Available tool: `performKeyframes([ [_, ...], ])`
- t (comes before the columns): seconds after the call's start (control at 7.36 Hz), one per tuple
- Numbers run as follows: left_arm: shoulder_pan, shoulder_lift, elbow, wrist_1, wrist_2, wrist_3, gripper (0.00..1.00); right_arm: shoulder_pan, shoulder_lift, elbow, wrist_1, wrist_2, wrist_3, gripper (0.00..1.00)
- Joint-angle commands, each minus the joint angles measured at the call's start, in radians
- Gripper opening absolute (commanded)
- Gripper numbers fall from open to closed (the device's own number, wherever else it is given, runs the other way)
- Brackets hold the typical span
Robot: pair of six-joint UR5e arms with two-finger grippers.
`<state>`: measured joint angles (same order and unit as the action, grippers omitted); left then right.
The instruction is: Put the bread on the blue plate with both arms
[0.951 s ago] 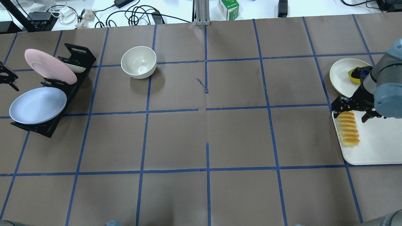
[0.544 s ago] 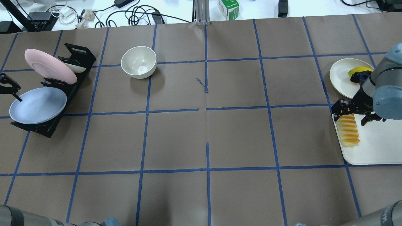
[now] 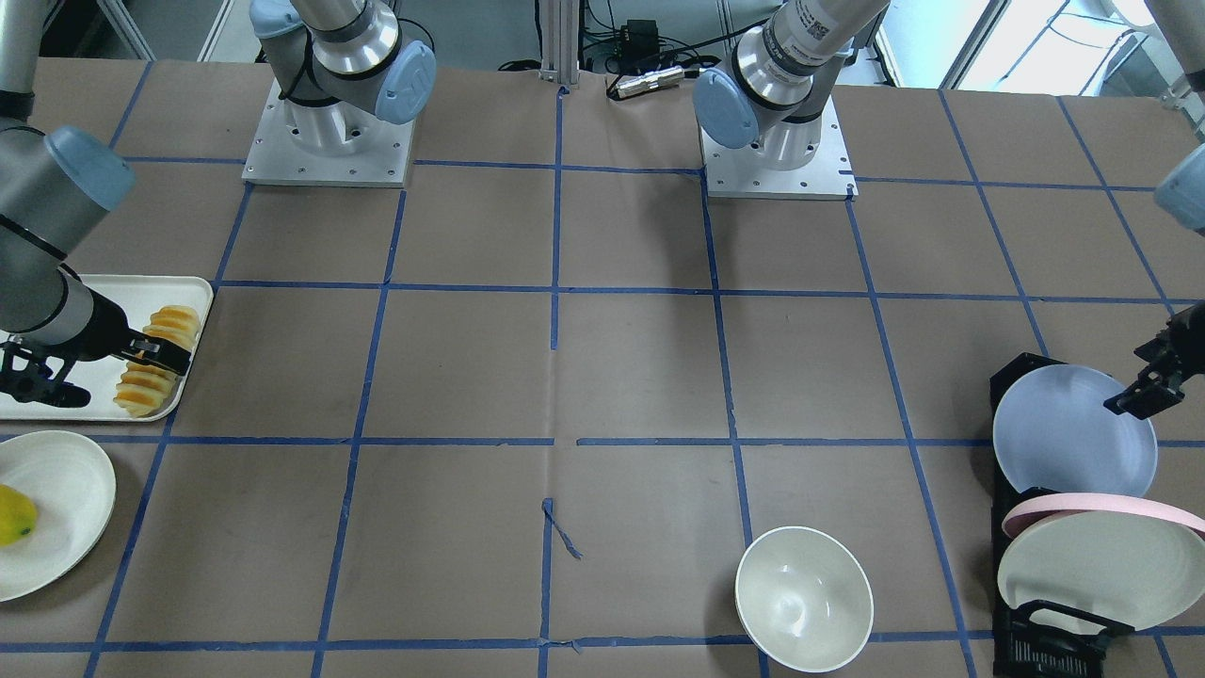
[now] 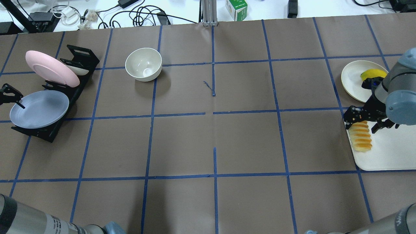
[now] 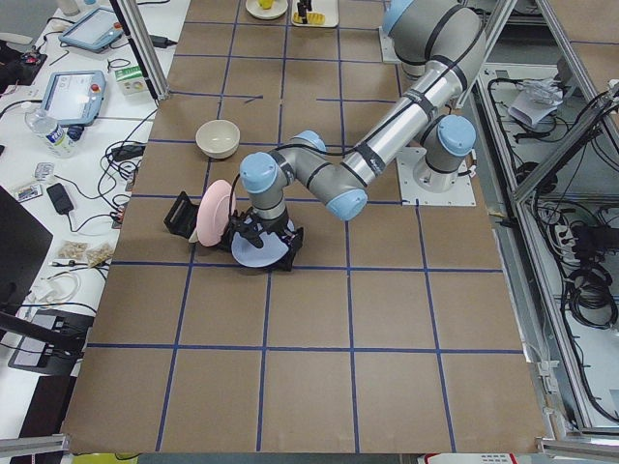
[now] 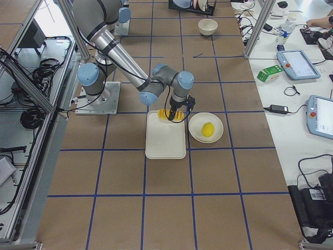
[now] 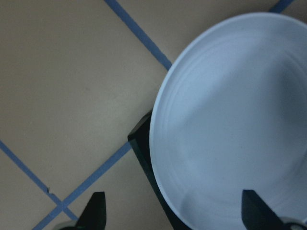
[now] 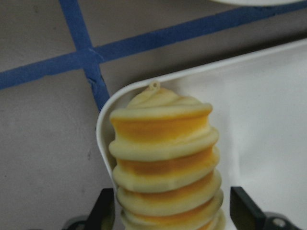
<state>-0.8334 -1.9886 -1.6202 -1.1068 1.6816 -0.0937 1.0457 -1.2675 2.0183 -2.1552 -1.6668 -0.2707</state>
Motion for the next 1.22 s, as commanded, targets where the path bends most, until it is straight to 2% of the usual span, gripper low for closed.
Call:
performKeyframes([
  [0.0,0.005,-0.033,0.017,0.056,-0.003,0.0,1.0,-0.001,0.002,0.0,0.003,0.002,-0.005,0.15],
  [0.14,0.011,-0.038,0.005,0.056,-0.005,-0.003,0.96,0.0,-0.009,-0.006,0.006,-0.004,0.002,0.06],
  [0.27,0.014,-0.048,-0.001,0.056,-0.008,-0.006,0.8,0.007,-0.044,-0.01,0.012,0.002,0.004,0.05],
  [0.41,0.019,-0.056,0.0,0.058,-0.019,-0.009,0.72,0.013,-0.085,-0.022,0.079,0.007,0.004,0.05],
  [0.54,0.02,-0.061,0.0,0.061,-0.07,-0.018,0.36,0.042,-0.117,-0.061,0.153,0.007,0.005,0.03],
  [0.68,0.022,-0.059,-0.001,0.058,-0.079,-0.02,0.28,0.094,-0.124,-0.126,0.237,0.002,0.01,0.03],
  [0.82,0.022,-0.058,-0.001,0.048,-0.077,-0.02,0.04,0.138,-0.124,-0.22,0.365,0.002,0.049,0.03],
  [1.09,0.054,-0.041,-0.001,0.042,-0.073,-0.002,0.0,0.193,-0.118,-0.393,0.551,0.007,0.12,0.02],
])
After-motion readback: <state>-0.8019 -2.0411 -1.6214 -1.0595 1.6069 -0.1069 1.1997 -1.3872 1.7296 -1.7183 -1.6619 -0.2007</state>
